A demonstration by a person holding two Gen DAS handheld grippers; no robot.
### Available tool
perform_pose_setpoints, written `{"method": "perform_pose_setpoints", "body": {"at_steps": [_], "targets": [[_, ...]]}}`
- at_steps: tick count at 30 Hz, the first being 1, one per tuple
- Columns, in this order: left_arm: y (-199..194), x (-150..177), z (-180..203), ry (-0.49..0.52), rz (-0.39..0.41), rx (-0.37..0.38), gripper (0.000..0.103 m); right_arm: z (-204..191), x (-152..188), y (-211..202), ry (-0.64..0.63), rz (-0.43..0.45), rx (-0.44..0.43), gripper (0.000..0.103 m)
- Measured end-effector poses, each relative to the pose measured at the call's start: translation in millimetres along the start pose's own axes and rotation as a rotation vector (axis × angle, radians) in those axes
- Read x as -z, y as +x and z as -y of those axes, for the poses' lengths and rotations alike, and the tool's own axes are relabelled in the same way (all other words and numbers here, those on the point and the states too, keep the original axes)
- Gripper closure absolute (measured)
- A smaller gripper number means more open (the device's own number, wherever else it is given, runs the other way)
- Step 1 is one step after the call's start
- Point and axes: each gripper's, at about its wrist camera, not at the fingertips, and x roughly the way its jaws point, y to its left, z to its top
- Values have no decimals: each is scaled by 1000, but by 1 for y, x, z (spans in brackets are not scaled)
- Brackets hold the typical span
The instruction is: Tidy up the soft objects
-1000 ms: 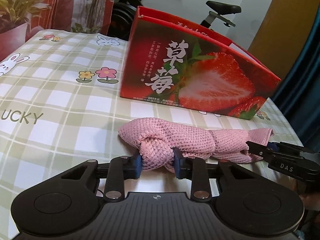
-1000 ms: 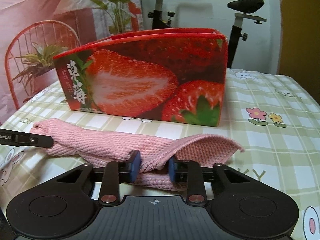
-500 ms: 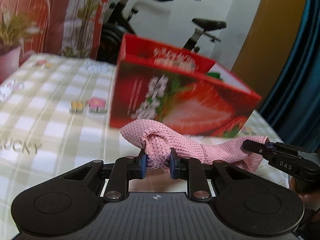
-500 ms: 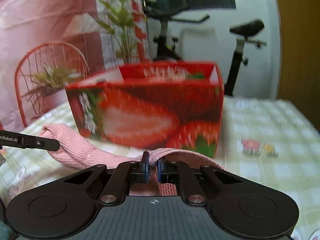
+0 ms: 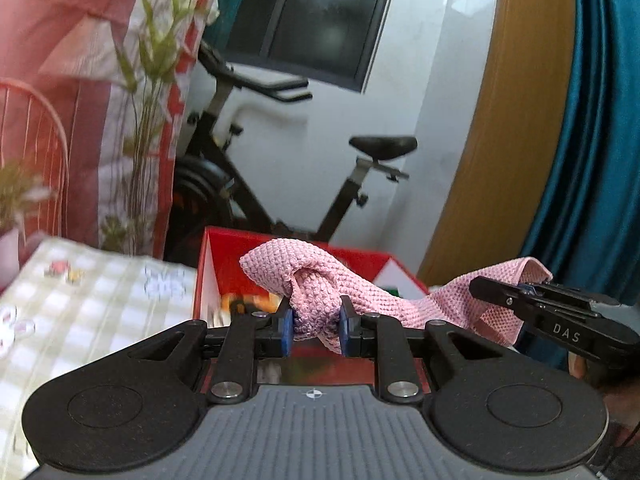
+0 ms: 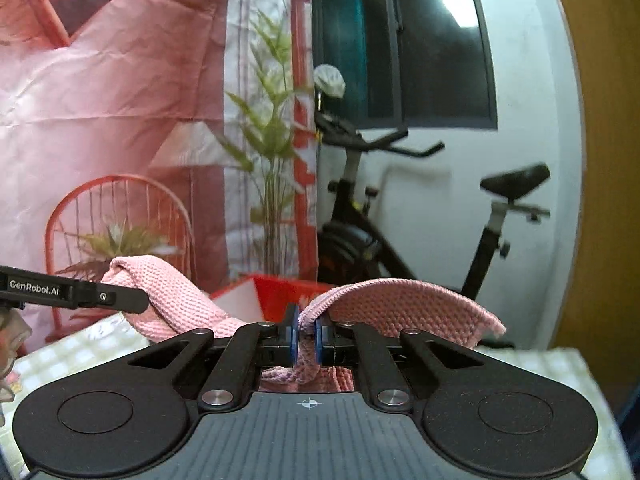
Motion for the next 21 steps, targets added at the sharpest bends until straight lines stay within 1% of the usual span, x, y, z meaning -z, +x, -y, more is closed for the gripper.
{"method": "perform_pose_setpoints", "body": {"at_steps": [2,4,7,10,13,15,17,18,21], "targets": [[11,-7,2,11,13,-16,80,5,-10,16,-13,4,16,96],[27,-16,3,17,16,-40,80,10,-16,37,2,-9,28,96],[54,-26,1,28,-14,-74,80,16,-17,71,18,-51,57,96],[82,-30,-2,17,-98,-76,80,15,-7,103,37,-132,66,96],[107,-25,-1,49,-197,-72,80,15,8,127,82,-227,60,96],[119,-19,0,68,-252,-71,80,18,19,140,150,-286,56,96],[126,-14,-1,79,-294,-77,80,22,29,148,230,-326,50,96],[130,-12,-2,82,-318,-77,80,22,33,151,249,-340,49,96],[134,-4,-6,91,-359,-88,80,19,41,158,235,-373,55,96]]}}
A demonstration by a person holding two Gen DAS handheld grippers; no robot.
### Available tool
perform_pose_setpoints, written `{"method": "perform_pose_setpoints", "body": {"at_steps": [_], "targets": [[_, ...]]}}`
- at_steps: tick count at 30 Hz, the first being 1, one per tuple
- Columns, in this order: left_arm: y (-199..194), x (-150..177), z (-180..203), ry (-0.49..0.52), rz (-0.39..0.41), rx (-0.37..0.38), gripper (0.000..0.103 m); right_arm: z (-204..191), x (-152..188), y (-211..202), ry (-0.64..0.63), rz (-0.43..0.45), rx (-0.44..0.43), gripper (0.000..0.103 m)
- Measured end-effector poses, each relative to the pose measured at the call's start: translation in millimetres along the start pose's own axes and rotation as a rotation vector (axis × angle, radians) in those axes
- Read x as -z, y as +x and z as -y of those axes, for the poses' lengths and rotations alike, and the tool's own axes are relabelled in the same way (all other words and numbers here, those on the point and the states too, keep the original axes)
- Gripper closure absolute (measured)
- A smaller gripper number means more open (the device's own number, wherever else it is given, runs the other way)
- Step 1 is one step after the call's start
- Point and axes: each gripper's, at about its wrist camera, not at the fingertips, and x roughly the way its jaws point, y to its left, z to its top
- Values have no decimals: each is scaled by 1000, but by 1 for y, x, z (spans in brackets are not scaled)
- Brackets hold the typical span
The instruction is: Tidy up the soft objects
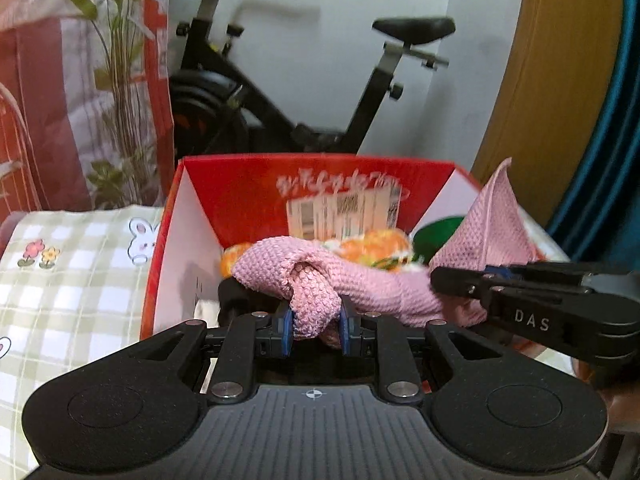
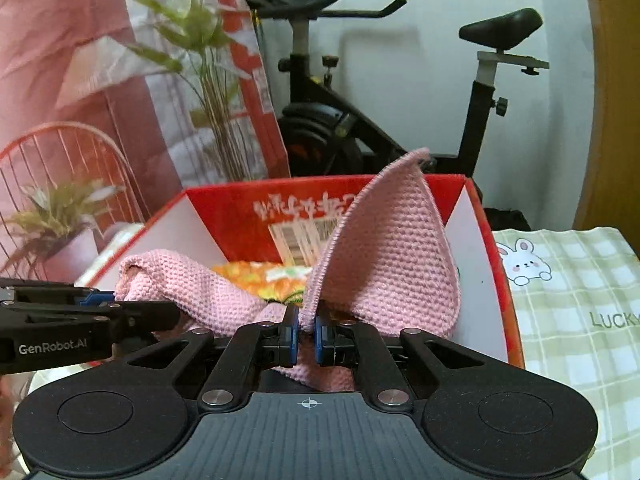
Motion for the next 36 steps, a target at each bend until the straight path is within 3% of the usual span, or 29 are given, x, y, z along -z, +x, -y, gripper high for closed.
{"method": "perform_pose_setpoints", "body": {"at_steps": [4,6,8,10,14,17,28,30,33,36], "targets": [[0,5,-6,5,-8,-7,78,2,5,7,15,-20,0,96],[-3,4,-8,7,2,-18,70,3,5,6,8,-20,0,95],[-8,2,-8,5,17,-23,45,2,3,4,-8,-16,3,94],[-15,0,-5,7,42,-26,30,1,2,-3,-24,-6,14,89],[-27,-3,-1,31,86,-52,12,-1,0,-18,-61,27,43,79],[-41,-5,2,44,124,-84,3,0,-3,-32,-79,49,61,65],[-91,-6,11,40,244,-171,0,5,-5,-93,-109,134,133,7],[-103,-6,11,32,268,-166,0,3,-7,-106,-103,161,138,1],[-120,-8,11,13,294,-174,0,0,-11,-128,-89,198,142,0],[-140,-10,8,-19,319,-91,0,-4,-16,-147,-66,223,144,0]]}}
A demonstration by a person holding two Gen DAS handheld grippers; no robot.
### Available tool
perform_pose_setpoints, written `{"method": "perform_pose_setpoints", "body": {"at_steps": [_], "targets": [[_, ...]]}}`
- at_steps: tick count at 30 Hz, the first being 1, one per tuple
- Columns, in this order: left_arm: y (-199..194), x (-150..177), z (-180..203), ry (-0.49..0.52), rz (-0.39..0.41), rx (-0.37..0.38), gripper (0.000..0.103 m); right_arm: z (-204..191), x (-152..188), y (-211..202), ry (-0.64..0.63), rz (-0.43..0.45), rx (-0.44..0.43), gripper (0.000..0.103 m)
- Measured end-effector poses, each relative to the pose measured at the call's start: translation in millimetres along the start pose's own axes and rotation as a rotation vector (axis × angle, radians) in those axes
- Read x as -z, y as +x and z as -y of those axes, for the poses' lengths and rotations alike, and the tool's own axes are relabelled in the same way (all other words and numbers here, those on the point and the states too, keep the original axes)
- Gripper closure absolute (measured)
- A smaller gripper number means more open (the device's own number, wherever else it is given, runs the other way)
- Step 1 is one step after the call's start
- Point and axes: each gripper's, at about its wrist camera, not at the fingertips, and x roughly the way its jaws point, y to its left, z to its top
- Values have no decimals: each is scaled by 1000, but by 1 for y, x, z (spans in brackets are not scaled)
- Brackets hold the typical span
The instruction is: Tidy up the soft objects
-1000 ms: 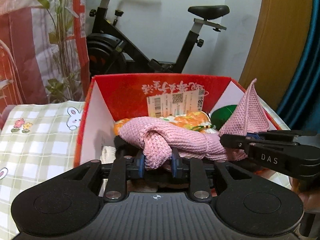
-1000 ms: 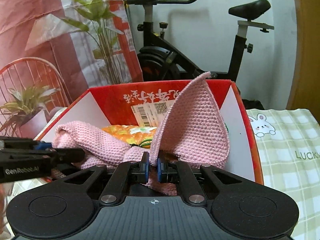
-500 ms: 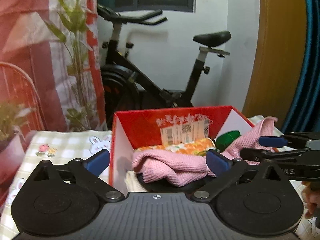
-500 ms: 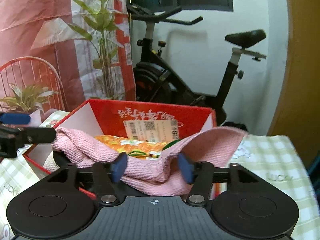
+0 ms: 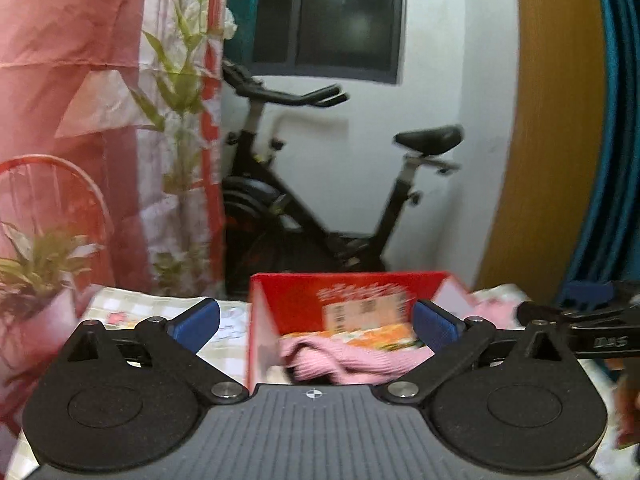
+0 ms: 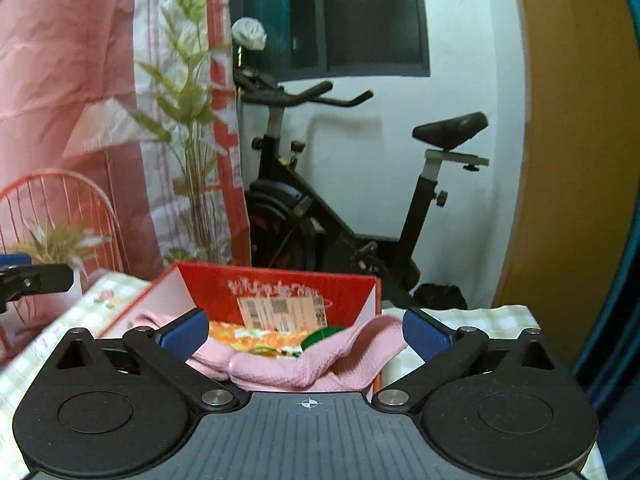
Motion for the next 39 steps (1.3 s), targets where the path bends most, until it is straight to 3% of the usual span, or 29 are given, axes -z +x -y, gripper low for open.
{"method": "perform_pose_setpoints", "body": {"at_steps": [6,8,12,23,39], "targets": [[-34,-12,6,7,42,-19,0,-10,-20,-37,10,35,-20,0],[-48,-16,11,24,56,-54,0,-16,-27,-52,6,51,-11,0],[-73,-23,13,26,78,-54,0,-24,-36,-83,-6,86,15,0],[-139,-25,32,65,148,-80,0,-26,-31,-168,55,108,60,0],[-147,-20,30,46,130,-92,0,-17,-20,-186,74,110,97,0]]}}
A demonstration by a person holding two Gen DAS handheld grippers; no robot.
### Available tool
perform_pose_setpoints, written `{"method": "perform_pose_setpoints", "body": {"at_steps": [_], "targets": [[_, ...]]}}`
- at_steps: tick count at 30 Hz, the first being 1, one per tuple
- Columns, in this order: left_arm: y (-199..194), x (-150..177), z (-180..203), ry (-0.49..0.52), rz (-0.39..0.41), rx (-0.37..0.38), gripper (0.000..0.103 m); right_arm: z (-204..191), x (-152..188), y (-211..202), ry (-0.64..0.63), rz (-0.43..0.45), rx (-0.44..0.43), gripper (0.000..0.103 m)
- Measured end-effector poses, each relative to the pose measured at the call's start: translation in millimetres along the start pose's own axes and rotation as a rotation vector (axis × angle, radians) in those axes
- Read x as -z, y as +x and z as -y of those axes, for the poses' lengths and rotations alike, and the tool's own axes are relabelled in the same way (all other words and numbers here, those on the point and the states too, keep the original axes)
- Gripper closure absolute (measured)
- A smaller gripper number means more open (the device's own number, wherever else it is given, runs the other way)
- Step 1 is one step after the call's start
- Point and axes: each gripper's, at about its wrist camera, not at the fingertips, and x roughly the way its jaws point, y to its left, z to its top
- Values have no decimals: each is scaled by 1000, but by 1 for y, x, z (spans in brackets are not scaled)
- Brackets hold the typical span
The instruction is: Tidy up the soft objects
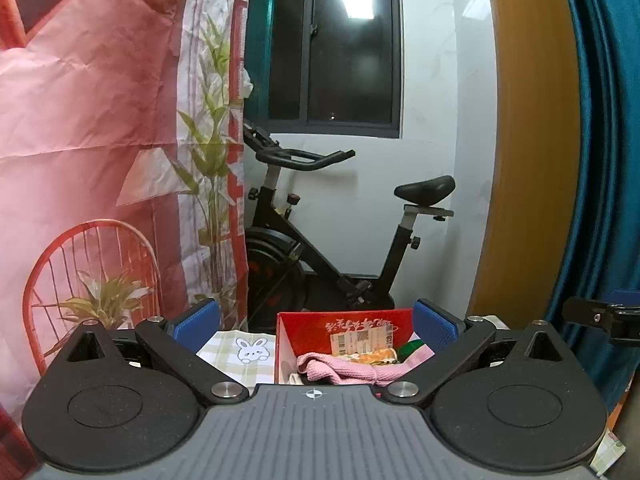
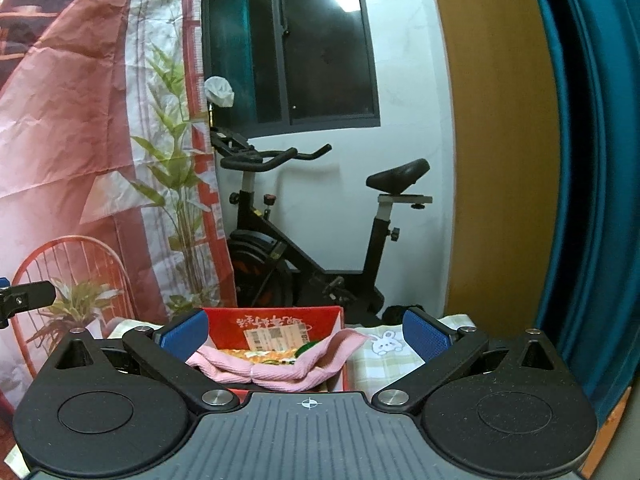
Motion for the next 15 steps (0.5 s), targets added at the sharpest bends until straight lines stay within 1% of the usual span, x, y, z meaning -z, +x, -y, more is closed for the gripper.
{"method": "perform_pose_setpoints", "body": {"at_steps": [15], "targets": [[1,5,-7,-19,-37,-12,0,-3,0,0,-22,2,11,0]]}}
